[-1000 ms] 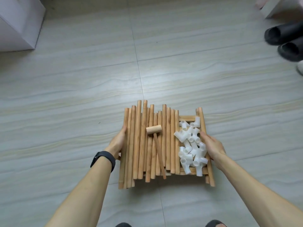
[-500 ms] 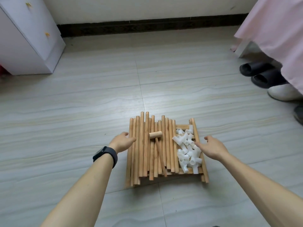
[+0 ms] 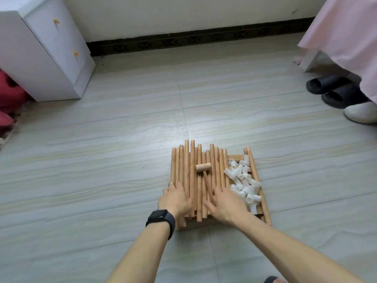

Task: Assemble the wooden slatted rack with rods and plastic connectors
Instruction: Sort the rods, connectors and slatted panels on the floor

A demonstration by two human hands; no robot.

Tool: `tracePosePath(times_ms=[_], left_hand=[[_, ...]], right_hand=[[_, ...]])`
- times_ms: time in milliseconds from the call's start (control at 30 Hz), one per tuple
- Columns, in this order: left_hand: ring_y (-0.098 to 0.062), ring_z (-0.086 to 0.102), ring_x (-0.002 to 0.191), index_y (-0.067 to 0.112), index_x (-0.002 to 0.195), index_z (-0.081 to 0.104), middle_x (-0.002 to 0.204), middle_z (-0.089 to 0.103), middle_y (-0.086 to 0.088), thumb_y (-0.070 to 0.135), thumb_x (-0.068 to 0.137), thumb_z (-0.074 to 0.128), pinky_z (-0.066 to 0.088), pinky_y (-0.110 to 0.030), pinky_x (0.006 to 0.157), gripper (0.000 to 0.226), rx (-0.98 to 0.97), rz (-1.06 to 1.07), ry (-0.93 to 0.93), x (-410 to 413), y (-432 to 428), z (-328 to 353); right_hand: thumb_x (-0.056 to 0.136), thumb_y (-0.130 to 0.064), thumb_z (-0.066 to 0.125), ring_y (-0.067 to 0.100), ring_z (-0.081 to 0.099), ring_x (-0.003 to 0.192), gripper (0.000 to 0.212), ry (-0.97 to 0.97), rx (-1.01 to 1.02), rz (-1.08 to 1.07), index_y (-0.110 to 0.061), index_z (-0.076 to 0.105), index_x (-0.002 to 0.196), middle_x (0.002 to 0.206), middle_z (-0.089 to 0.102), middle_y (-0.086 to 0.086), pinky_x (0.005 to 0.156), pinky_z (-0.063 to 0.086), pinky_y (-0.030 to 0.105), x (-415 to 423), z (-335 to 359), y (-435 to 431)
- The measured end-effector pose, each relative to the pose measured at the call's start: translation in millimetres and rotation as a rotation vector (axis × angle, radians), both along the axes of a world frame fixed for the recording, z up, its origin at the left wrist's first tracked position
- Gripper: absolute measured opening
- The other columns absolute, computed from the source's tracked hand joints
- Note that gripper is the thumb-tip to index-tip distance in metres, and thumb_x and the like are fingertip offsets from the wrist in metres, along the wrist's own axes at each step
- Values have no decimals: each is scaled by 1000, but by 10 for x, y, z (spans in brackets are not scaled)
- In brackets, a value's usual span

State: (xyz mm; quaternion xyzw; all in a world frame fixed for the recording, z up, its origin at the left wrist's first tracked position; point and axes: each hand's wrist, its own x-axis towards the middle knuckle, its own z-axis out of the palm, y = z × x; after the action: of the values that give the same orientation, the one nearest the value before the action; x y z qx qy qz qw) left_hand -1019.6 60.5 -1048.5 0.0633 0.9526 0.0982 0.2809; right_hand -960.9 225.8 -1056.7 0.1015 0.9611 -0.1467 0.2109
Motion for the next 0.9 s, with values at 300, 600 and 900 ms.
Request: tracePosePath(times_ms=[300, 600, 900], left_hand=[[-34, 49, 121, 22, 142, 29, 152, 28, -10, 42, 100, 45, 52, -45, 87, 49, 65, 72, 140, 183, -63, -326], [-35, 42, 134, 26, 150, 28, 160, 26, -14, 39, 102, 40, 44, -46, 103, 52, 9, -119, 243, 166, -23, -294], [-30, 2, 156, 41, 158, 7, 170, -1, -2, 53, 101, 36, 16, -54, 124, 65, -1, -524, 212, 346, 599, -277]], right_hand=[[101, -20, 48, 32, 66, 98, 24, -68, -53, -21, -12, 43, 123, 110, 64, 10, 73, 51, 40, -64, -366, -35], [103, -33, 51, 18, 60, 86, 17, 288, -466, -407, -17, 47, 109, 93, 61, -1, 72, 44, 31, 312, -197, 464], [103, -31, 48, 42, 62, 102, 21, 263, -88, -937, -12, 46, 110, 112, 65, 17, 77, 45, 43, 1279, -481, 1725]])
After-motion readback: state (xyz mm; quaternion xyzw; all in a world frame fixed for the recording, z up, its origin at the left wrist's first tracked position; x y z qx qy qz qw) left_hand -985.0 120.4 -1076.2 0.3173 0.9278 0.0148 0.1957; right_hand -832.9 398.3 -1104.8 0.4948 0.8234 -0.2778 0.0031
